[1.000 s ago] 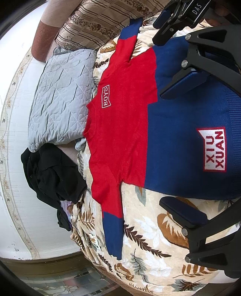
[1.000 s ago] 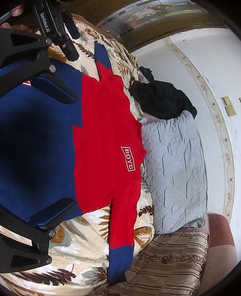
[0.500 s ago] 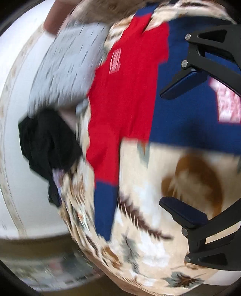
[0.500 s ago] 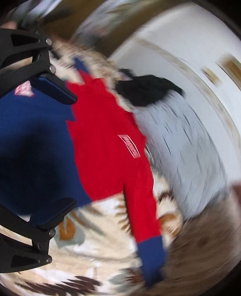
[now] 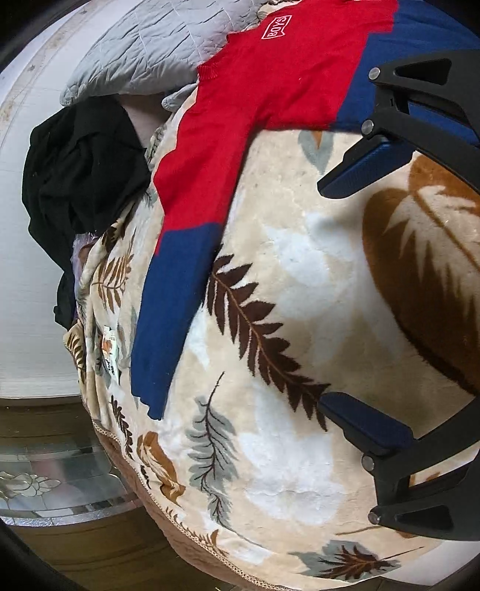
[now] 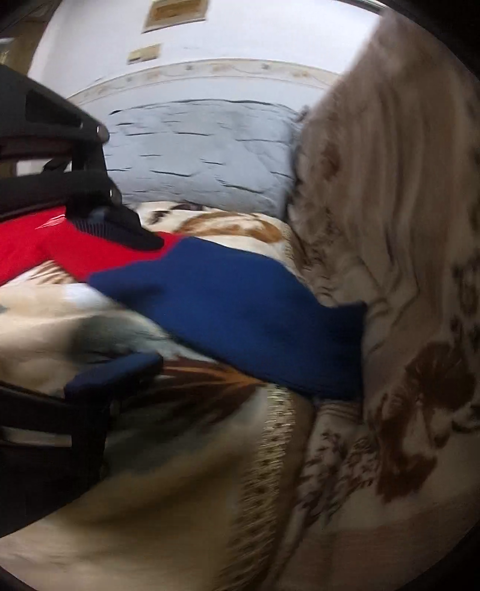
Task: Fold small clothes
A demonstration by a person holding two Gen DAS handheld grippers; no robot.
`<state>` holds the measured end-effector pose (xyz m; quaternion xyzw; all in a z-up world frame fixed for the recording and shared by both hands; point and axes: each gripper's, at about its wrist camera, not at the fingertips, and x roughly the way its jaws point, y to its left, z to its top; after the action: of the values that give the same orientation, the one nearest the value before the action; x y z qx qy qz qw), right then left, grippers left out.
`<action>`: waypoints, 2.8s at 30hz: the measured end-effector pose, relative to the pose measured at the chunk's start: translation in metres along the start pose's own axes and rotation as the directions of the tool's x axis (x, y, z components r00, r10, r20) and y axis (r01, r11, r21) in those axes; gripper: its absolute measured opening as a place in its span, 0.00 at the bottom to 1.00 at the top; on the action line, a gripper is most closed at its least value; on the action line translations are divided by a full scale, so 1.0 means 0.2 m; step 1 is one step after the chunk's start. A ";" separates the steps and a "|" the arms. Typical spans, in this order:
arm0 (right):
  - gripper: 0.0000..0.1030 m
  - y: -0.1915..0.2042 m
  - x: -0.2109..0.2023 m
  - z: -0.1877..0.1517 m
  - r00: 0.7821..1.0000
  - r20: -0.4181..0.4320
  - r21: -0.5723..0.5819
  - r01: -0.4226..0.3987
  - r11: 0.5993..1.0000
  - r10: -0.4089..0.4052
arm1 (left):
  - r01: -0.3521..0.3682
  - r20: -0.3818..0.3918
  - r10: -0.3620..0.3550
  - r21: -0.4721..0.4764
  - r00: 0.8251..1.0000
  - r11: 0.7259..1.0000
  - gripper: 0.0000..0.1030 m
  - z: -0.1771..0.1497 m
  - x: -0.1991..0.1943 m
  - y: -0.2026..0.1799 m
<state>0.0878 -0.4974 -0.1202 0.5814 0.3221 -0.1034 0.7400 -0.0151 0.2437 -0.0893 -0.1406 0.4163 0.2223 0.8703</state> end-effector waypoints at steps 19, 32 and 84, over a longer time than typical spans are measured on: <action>0.09 1.13 0.02 -0.50 0.971 0.237 -0.741 0.195 0.642 -0.021 | 0.076 0.054 -0.071 -0.112 0.996 0.991 1.00 0.07 -0.05 0.09; 1.00 1.15 0.88 -1.82 0.923 -0.331 -0.861 -0.211 0.463 -0.195 | 0.119 0.063 -0.111 -0.132 0.992 0.984 1.00 0.08 -0.07 0.12; 0.99 0.55 0.43 -1.54 0.821 -0.549 -0.591 -0.515 0.621 0.159 | 0.449 -0.237 -0.487 -0.197 0.841 0.872 0.06 0.17 0.38 -0.91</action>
<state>0.1024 -0.1598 -0.1206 0.3038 0.3773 0.3117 0.8175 0.1414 0.1224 -0.1174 -0.3261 0.4720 0.0082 0.8190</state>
